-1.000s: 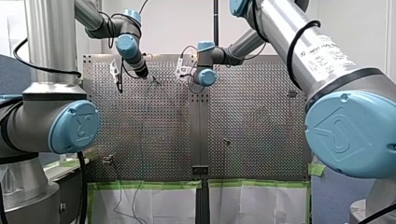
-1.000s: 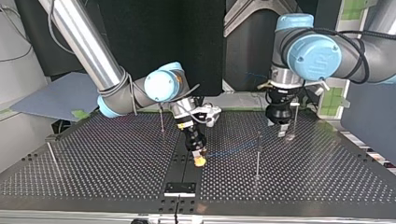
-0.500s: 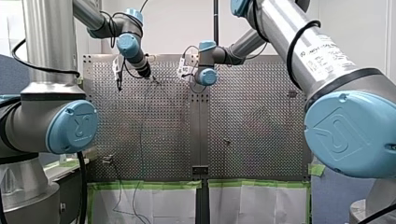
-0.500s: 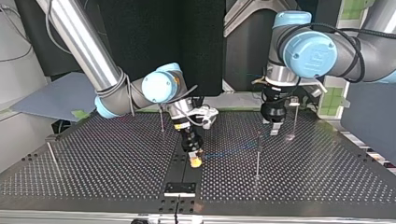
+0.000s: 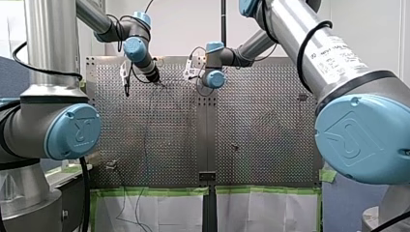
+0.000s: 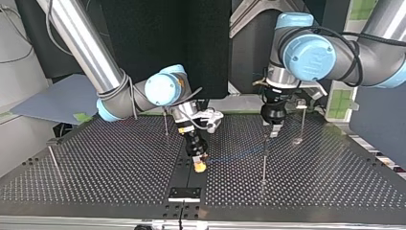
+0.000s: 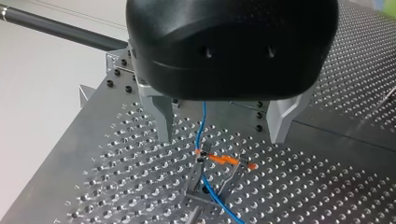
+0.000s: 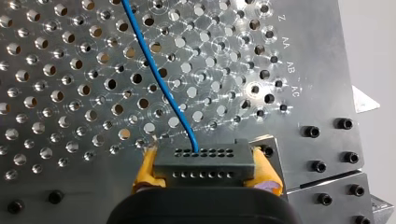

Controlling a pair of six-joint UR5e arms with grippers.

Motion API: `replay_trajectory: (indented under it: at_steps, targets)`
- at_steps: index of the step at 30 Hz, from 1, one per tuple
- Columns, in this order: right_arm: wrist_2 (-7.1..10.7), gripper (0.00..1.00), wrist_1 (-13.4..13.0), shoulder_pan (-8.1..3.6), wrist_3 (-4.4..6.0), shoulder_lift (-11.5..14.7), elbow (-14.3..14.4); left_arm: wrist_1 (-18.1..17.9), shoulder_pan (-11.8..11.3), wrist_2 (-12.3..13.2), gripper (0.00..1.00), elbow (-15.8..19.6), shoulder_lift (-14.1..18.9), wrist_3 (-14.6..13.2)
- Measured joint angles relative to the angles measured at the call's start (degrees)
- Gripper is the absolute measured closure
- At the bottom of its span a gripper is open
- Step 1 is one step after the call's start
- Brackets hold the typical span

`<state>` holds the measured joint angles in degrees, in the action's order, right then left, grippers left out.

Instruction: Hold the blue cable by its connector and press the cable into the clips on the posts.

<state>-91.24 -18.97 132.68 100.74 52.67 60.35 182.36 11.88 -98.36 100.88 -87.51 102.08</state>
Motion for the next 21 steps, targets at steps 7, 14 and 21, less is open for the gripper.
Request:
replay_trajectory:
  at_steps: [7,14,21]
  targets:
    - [0.00,1.00,0.10,0.00,0.00,0.11,-0.01,0.02,0.34,-0.24,0.00,0.00,-0.05,0.27]
    - [0.05,1.00,0.80,-0.13,0.00,0.21,0.02,0.07,0.48,-0.24,0.00,0.00,-0.06,-0.78]
    - [0.09,1.00,2.68,-0.91,0.00,0.45,0.05,-0.10,0.88,-0.71,0.00,0.00,-0.06,-4.26]
